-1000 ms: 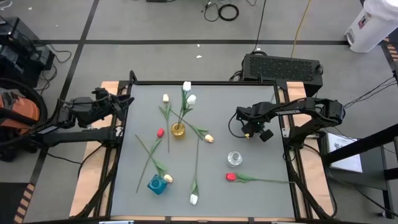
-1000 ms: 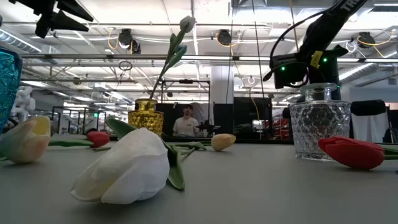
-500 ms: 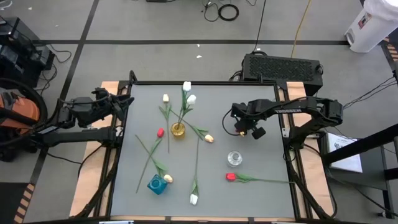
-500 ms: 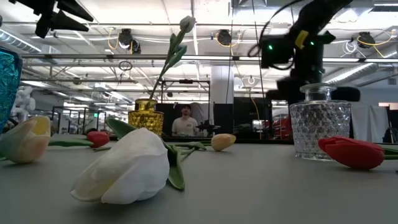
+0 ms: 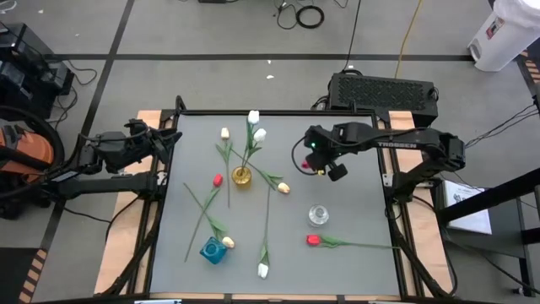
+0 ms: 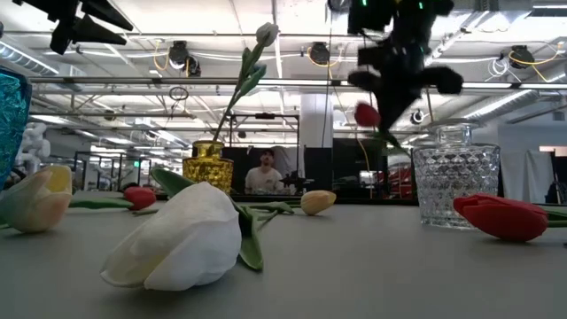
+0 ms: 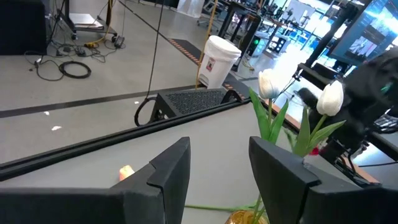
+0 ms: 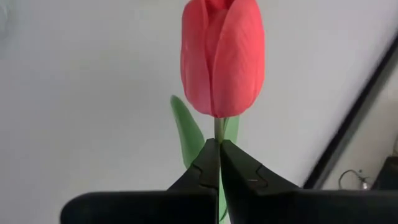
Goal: Sort flowers into vase by color
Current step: Put the top right red tulip into the transparent vase
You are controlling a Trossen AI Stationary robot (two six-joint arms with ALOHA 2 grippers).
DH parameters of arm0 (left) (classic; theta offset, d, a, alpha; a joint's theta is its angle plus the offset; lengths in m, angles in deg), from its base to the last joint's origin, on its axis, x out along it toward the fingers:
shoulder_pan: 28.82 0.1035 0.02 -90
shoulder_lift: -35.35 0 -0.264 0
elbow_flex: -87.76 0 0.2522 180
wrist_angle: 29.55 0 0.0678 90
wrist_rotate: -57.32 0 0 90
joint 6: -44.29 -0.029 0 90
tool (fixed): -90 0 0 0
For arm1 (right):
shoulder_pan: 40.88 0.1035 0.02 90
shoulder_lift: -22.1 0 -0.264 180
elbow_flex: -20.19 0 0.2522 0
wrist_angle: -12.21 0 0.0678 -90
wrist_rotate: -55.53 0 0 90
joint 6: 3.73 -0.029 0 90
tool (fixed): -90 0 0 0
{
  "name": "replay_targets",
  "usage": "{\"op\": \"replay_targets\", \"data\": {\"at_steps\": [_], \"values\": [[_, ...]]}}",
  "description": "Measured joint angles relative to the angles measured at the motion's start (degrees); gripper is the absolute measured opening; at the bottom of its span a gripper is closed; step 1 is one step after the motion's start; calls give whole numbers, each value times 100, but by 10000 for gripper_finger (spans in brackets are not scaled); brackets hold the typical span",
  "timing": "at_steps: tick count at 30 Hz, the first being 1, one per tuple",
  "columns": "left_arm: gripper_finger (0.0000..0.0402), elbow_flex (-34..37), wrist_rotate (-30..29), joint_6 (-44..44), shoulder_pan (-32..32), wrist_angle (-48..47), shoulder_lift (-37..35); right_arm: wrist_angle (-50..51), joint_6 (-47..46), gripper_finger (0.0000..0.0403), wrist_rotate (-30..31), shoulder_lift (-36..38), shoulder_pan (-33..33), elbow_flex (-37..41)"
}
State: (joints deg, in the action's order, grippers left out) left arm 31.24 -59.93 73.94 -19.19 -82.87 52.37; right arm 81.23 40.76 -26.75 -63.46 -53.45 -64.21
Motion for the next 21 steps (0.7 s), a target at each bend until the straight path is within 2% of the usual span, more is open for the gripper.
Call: {"op": "replay_targets", "data": {"at_steps": [5, 13, 17, 21], "values": [[171, 0, 0, 0, 0, 0, 0, 192, -527, 0, -11, 2, 266, -742], [171, 2, 0, -1, 0, 0, 0, 202, -2075, 0, -14, 6, 597, -1844], [171, 0, 0, -2, 1, 0, 0, 243, -2660, 0, 3, 133, 677, -2226], [171, 1, -1, -2, -1, 2, 0, 179, -3140, 0, 291, 486, 748, -2334]]}}
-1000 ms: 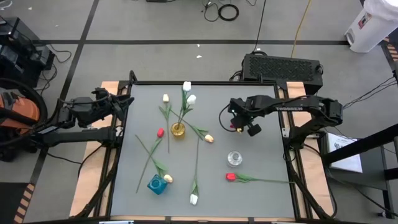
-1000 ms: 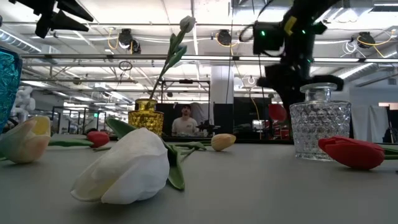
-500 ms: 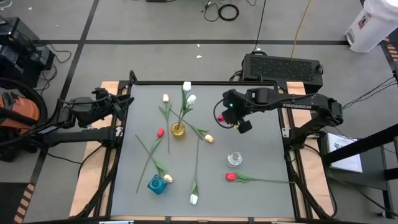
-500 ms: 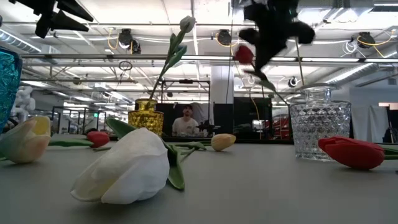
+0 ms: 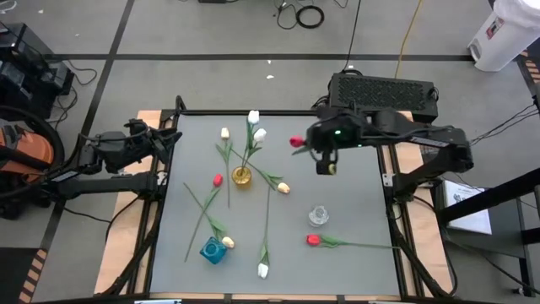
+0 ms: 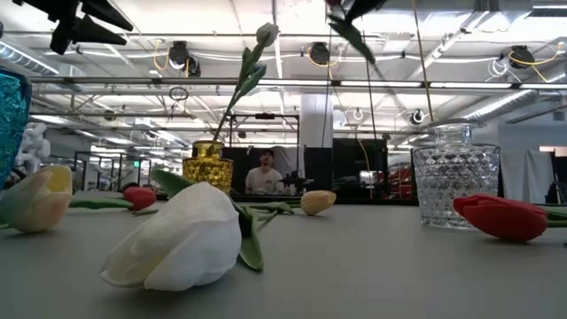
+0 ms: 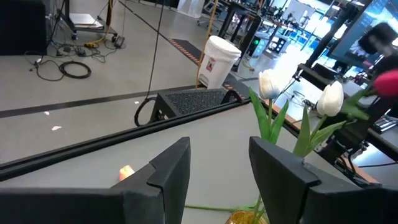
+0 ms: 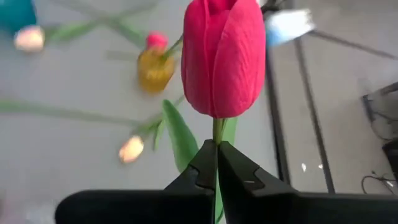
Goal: Sort flowers into vase by color
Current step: Put the top right red tulip into the transparent vase
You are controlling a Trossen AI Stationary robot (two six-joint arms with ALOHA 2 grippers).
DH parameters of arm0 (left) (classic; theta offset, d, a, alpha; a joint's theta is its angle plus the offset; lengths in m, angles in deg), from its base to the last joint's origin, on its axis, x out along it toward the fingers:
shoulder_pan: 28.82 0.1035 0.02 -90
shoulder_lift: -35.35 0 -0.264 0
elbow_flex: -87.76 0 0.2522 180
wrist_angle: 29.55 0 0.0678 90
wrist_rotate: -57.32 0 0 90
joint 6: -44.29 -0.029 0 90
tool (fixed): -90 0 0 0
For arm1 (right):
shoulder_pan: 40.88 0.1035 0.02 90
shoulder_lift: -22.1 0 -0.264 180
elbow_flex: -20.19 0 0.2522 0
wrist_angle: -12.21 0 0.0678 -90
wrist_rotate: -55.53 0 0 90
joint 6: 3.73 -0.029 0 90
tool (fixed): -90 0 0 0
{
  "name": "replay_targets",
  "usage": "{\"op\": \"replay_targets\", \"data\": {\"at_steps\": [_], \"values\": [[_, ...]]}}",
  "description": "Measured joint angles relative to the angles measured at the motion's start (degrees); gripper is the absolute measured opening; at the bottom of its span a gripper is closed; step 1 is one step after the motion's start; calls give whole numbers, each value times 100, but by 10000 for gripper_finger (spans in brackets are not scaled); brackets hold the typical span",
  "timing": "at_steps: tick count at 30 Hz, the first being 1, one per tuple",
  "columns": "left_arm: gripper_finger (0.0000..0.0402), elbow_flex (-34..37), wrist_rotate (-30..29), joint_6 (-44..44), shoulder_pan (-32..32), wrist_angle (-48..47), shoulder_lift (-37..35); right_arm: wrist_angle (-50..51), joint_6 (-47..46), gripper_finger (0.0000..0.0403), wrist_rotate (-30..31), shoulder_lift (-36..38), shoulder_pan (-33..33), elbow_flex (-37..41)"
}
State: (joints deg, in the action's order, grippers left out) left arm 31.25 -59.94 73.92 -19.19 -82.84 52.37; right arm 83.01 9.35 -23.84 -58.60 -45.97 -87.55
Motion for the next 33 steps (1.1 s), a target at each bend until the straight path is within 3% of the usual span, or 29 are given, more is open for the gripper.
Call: {"op": "replay_targets", "data": {"at_steps": [6, 18, 33], "values": [[171, 1, 1, 2, 0, 2, 2, -27, -670, 0, 333, 801, 23, -3], [171, 1, 1, 4, 2, 4, 2, -230, -1454, 0, 277, 2132, 69, -3], [171, 1, 123, 9, 2, 173, 2, 49, -2164, 0, 112, 2092, 975, -3]]}}
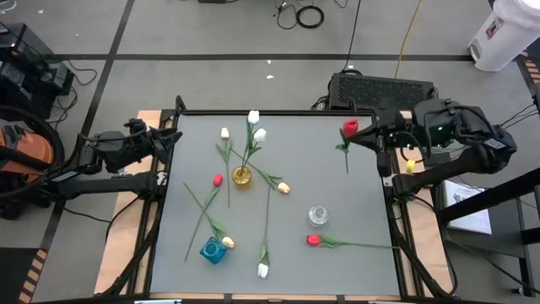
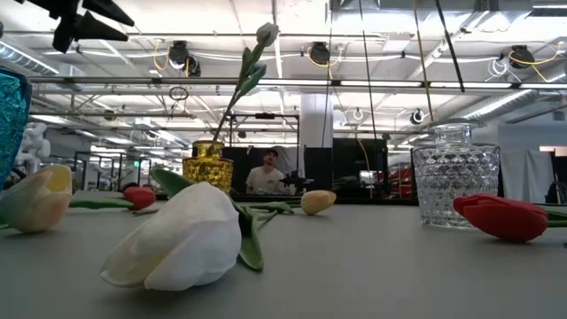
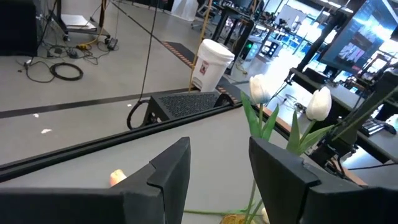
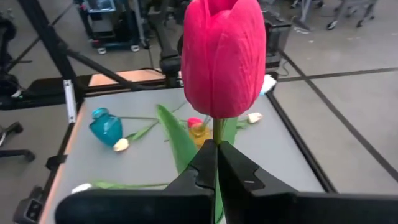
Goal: Sort flowers into vase by color
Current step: Put the top right red tulip into the transparent vase
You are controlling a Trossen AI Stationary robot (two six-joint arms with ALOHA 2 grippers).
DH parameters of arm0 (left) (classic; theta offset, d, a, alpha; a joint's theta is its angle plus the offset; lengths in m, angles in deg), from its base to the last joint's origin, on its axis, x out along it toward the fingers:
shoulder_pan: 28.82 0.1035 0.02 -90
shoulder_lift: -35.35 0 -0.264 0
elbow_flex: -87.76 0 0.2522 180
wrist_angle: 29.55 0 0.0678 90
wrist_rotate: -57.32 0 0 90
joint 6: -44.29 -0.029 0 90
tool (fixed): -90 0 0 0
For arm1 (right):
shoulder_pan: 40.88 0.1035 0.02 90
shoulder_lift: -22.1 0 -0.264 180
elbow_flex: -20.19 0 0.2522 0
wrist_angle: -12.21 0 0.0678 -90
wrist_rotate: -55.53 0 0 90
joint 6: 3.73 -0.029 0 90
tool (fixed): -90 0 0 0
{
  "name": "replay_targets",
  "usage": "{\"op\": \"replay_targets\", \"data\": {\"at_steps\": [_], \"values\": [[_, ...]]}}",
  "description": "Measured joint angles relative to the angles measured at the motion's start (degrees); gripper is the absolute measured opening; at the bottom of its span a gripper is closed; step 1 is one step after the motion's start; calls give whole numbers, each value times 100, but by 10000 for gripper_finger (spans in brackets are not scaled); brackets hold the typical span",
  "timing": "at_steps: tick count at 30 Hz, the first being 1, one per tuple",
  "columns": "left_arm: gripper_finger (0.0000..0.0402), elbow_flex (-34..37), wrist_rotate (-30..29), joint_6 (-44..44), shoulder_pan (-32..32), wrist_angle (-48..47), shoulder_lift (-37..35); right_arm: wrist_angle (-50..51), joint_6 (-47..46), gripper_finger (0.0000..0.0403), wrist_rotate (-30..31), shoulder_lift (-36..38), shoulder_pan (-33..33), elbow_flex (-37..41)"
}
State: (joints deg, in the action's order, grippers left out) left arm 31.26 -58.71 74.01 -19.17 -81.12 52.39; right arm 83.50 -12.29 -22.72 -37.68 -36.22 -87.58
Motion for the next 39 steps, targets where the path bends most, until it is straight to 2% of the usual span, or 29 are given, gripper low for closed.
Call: {"op": "replay_targets", "data": {"at_steps": [14, 19, 29, 39], "values": [[171, 0, 34, 2, 0, -9, 0, -895, -157, 0, 29, -706, 813, 6], [171, 0, 34, 2, -2, -22, 0, -1020, -350, 0, 292, -821, 1132, 7], [171, 0, 34, 0, -2, -24, 0, -961, -741, 0, 1348, -832, 1884, 7], [171, 0, 32, 0, -1, -23, 0, -621, -1232, 0, 2810, -829, 2586, 7]]}}
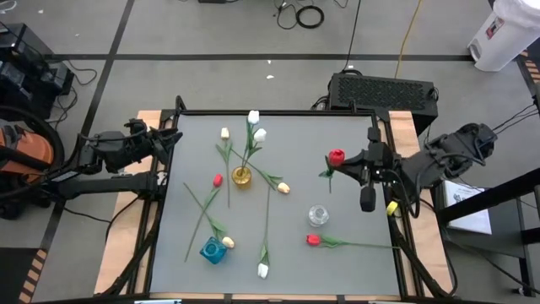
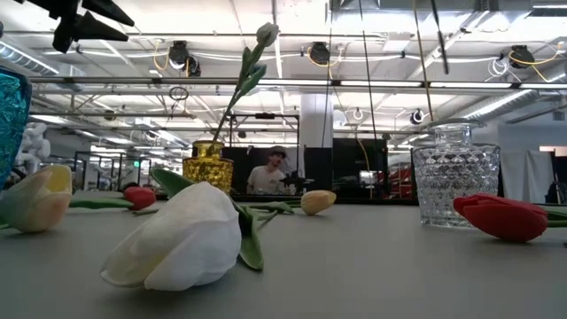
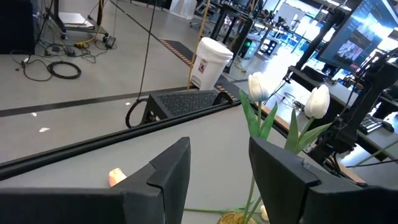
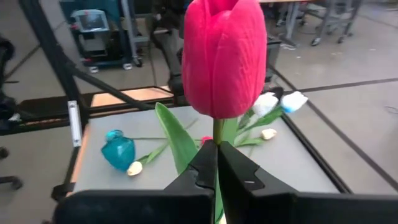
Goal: Sort flowers into vase by color
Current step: Put the top right red tulip into the transparent vase
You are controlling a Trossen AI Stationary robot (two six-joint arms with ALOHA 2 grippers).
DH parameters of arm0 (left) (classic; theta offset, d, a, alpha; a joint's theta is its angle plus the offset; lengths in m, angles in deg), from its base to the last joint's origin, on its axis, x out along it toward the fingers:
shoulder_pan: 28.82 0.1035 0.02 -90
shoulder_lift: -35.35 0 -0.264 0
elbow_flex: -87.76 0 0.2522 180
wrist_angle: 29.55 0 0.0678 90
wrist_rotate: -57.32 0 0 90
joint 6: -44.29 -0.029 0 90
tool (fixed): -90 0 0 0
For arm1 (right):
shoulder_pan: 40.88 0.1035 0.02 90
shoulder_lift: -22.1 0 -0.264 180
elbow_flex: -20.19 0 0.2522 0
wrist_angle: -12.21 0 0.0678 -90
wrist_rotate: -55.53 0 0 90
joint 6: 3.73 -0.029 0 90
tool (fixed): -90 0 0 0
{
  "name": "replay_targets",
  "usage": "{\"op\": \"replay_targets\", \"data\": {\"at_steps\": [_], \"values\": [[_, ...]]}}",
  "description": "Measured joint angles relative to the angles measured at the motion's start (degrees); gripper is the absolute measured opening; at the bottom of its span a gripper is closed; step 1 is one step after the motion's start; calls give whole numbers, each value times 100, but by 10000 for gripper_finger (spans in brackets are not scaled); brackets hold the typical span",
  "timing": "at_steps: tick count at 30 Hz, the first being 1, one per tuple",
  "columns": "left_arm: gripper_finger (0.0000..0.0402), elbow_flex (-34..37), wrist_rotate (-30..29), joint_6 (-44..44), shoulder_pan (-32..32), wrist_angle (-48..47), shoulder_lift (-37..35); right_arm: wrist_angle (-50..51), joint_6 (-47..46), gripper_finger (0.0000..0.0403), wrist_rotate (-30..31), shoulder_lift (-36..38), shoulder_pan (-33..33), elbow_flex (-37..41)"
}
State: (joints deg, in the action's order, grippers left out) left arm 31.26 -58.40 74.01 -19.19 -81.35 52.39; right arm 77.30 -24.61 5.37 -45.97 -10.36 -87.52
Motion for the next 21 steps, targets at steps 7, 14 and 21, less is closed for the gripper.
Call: {"op": "replay_targets", "data": {"at_steps": [7, 14, 21], "values": [[171, 0, 0, -2, 1, -1, -2, 214, -525, 0, 915, 9, 487, 261], [171, 0, 0, -2, -1, -1, -1, 169, -1318, 0, 1441, 7, 813, 892], [171, 0, 0, -3, 0, -1, 0, -516, -1707, 0, 2160, 7, 1085, 1514]]}}
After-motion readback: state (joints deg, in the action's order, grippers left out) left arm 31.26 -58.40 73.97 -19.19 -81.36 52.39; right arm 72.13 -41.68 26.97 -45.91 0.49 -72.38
